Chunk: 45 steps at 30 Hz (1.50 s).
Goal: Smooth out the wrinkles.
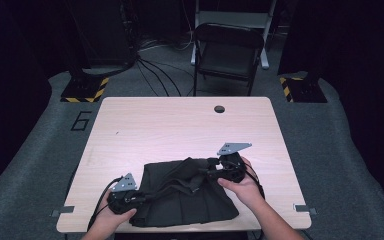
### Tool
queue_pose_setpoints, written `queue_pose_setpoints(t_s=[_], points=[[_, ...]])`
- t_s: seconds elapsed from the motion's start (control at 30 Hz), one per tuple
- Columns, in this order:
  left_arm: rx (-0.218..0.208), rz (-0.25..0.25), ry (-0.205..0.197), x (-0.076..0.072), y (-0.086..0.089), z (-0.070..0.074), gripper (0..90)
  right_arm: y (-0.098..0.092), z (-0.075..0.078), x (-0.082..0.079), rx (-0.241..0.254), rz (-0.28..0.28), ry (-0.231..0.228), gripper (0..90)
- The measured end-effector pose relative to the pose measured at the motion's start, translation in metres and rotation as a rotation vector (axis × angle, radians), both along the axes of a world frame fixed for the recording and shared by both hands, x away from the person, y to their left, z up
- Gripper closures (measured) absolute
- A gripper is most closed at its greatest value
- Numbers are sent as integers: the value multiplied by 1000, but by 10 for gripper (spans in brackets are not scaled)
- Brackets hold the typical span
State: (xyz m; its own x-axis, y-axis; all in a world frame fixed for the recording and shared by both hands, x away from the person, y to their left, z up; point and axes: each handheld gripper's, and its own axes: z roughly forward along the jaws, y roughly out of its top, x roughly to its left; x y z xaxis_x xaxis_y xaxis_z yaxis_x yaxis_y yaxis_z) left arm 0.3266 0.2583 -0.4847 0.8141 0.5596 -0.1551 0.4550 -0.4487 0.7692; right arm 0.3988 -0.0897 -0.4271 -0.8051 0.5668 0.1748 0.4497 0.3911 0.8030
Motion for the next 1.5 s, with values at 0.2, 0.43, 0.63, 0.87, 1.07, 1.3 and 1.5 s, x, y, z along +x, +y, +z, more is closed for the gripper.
queue_pose_setpoints(t_s=[0.2, 0.43, 0.63, 0.87, 1.07, 1.3, 1.5], points=[[29, -13, 24, -2, -2, -7, 789, 21, 11, 0, 40, 32, -20, 399], [51, -22, 60, -1, -5, -15, 790, 40, 14, 2, 22, 101, -17, 354], [44, -12, 55, -1, -6, -17, 789, 40, 2, 0, -18, 148, 29, 622], [31, -5, 47, -4, 1, -8, 774, 15, -16, -21, -41, 195, 79, 805], [38, -35, 26, -7, -1, -4, 718, 3, -38, -35, -111, 201, 101, 806], [-54, -12, -2, -6, 1, 3, 543, 7, -37, -47, -107, 174, 71, 469], [-73, -4, 21, -1, 1, 1, 551, 23, -34, -54, -114, 224, 1, 391]])
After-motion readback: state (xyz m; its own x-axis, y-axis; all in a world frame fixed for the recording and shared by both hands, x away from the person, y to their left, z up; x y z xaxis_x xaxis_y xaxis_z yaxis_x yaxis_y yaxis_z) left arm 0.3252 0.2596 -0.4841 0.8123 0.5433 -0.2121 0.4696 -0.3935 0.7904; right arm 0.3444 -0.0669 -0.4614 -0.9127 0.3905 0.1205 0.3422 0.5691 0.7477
